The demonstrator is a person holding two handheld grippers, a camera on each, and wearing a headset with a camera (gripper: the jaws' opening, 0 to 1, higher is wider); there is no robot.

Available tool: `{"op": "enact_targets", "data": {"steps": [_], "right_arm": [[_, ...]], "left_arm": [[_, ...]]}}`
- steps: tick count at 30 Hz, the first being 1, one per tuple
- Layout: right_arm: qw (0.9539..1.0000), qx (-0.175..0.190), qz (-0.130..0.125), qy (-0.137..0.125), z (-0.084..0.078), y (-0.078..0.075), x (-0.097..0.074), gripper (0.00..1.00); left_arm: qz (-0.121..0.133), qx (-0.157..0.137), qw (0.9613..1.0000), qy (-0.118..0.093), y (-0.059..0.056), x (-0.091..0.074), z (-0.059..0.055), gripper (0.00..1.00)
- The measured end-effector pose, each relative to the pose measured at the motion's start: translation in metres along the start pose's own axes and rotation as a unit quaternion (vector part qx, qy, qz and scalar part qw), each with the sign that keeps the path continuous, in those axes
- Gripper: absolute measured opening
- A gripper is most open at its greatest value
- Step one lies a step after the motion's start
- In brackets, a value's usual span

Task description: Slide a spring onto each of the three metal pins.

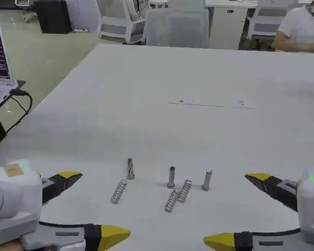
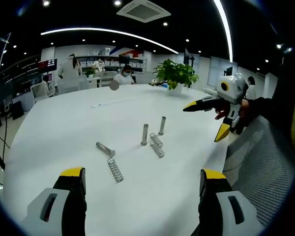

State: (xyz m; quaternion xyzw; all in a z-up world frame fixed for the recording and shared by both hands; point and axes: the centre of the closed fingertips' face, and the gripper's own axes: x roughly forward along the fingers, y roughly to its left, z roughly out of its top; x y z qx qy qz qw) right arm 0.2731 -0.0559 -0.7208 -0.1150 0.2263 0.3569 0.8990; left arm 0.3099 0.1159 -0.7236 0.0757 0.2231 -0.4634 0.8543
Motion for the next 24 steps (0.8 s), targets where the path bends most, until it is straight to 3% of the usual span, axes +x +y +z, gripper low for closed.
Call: {"op": "enact_targets", "data": {"steps": [24], "right_arm": [[1.0000,-0.005,-0.002,0.001,0.0015,0.0005,-0.0008,0.90]], "left_arm": [[0.008,-0.007,0.9999,-0.004,0.0040,-0.0023,0.0016,0.91]]}}
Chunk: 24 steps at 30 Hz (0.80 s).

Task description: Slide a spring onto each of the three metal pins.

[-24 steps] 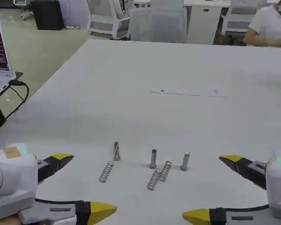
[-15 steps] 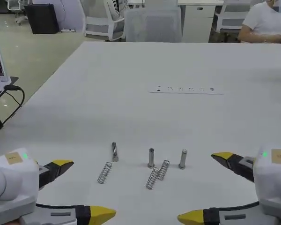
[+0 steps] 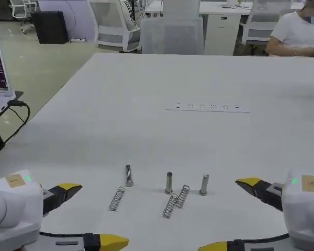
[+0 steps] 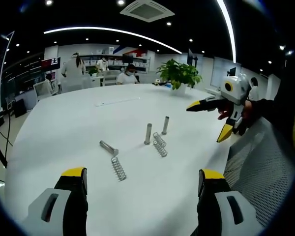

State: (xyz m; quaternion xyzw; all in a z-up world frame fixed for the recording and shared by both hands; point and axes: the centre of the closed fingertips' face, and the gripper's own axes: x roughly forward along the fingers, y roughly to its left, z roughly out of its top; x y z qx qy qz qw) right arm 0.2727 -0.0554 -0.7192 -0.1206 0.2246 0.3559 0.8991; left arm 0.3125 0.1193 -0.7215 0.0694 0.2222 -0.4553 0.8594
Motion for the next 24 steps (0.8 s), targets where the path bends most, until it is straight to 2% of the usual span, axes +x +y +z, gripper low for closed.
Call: {"op": "enact_targets", "data": {"steps": [13,24], "right_arm": [[1.0000,0.002,-0.002,0.003,-0.0024,-0.0010,0.0000,0.90],[1.0000,0.001,0.001,0.005,-0.0040,-0.0003,0.0014,0.89]], "left_arm": [[-0.005,0.001,1.0000,0.004,-0.0018,0.0015,-0.0014,0.91],[0.000,-0.002,1.0000,0.005,0.0013,0.0012,-0.0018,0.88]]}}
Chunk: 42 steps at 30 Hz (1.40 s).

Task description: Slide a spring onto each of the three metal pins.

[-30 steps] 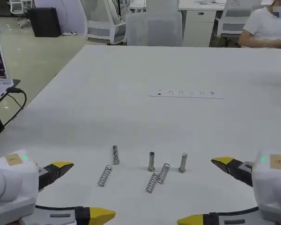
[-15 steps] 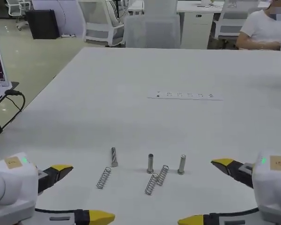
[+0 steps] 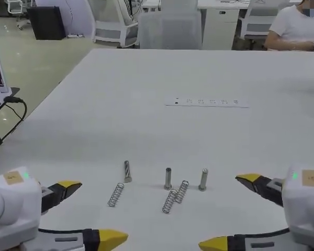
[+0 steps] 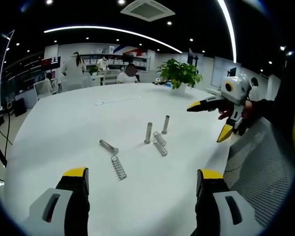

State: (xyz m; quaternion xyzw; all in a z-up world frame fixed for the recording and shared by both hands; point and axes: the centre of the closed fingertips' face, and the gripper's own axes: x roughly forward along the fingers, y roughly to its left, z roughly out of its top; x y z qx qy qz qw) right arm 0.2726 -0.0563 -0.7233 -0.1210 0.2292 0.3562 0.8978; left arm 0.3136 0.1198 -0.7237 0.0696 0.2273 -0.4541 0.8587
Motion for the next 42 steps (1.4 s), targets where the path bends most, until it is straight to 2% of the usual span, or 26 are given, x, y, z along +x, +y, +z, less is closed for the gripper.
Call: {"op": "enact_targets", "data": {"steps": [22,38,42], "right_arm": [[1.0000,-0.001,-0.002,0.002,-0.002,-0.001,-0.002,0.88],[1.0000,-0.002,-0.004,0.007,-0.004,-0.001,-0.003,0.87],[1.0000,-0.005,-0.002,0.008,-0.004,0.000,-0.003,0.87]], "left_arm": [[0.009,0.000,0.9999,0.005,0.006,0.000,-0.003,0.85],[0.020,-0.003,0.9998,0.001,0.009,-0.003,0.000,0.84],[0.020,0.003,0.9998,0.006,0.011,-0.004,0.001,0.84]]}}
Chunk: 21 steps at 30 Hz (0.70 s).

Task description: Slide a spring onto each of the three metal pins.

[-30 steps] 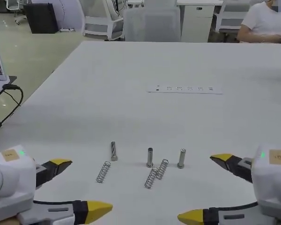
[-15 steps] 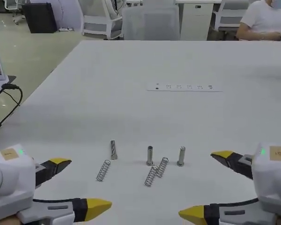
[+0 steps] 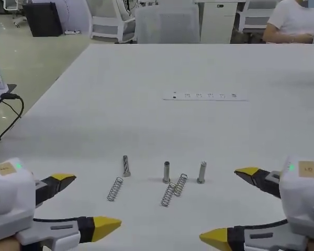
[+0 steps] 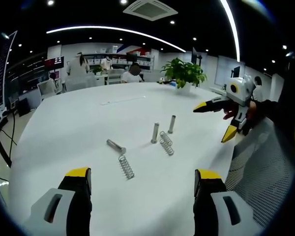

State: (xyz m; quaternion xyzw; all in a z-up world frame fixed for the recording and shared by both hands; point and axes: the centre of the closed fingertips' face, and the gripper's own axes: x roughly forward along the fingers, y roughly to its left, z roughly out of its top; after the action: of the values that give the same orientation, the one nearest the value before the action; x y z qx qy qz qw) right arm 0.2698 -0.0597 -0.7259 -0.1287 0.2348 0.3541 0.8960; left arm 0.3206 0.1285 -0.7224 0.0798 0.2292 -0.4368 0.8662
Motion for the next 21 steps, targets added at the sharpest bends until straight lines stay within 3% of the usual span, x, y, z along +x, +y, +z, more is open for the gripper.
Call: {"op": "enact_targets", "data": {"steps": [8,13,21], "right_arm": [[1.0000,0.001,0.000,-0.001,0.000,0.000,-0.001,0.86],[1.0000,-0.001,0.002,0.001,-0.001,0.001,0.000,0.86],[1.0000,-0.001,0.001,0.004,-0.002,0.001,-0.001,0.86]], "left_arm": [[-0.006,0.010,0.9999,0.005,0.005,-0.001,0.009,0.83],[-0.007,0.016,0.9998,0.010,0.015,-0.003,0.018,0.79],[-0.008,0.030,0.9995,0.007,0.035,0.007,0.045,0.76]]}}
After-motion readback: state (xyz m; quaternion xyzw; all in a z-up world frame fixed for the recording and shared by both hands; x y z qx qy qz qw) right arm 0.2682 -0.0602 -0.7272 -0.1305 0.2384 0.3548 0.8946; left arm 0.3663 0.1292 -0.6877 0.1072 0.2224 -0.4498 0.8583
